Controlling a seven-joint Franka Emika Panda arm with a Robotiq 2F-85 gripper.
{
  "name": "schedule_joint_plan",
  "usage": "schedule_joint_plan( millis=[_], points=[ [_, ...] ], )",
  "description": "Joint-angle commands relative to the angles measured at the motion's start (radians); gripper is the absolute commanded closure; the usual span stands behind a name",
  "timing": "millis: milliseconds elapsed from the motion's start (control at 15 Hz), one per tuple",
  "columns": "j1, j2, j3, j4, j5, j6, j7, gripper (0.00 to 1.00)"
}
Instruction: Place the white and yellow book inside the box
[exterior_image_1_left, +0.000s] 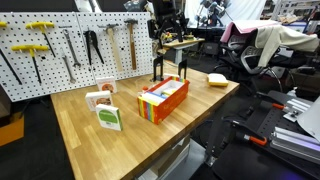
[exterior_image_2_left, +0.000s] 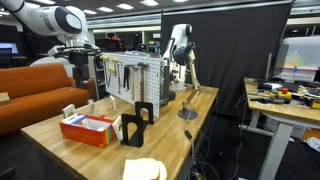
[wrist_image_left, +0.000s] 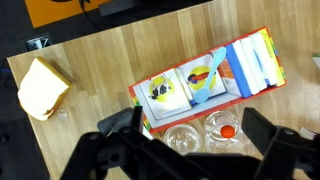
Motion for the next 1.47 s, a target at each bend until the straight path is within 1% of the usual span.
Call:
schedule_joint_plan(
  millis=[0, 200, 467, 600, 733, 800, 933, 1200, 1400],
  points=[
    [0.044, 0.043, -0.041, 0.015, -0.050, 0.040, 0.030, 0.00],
    [0.058, 0.141, -0.069, 0.051, -0.123, 0.084, -0.022, 0.00],
    [0.089, 0.302, -0.145, 0.150, -0.268, 0.105, -0.050, 0.00],
    [0.102, 0.376, -0.180, 0.218, -0.297, 0.116, -0.061, 0.00],
    [0.113, 0.431, -0.199, 0.284, -0.282, 0.105, -0.079, 0.00],
    [0.113, 0.397, -0.204, 0.227, -0.264, 0.132, -0.064, 0.00],
    [0.123, 0.431, -0.213, 0.270, -0.263, 0.130, -0.070, 0.00],
    [0.128, 0.434, -0.215, 0.277, -0.264, 0.127, -0.070, 0.00],
    [0.127, 0.445, -0.221, 0.278, -0.266, 0.158, -0.083, 0.00]
  ],
)
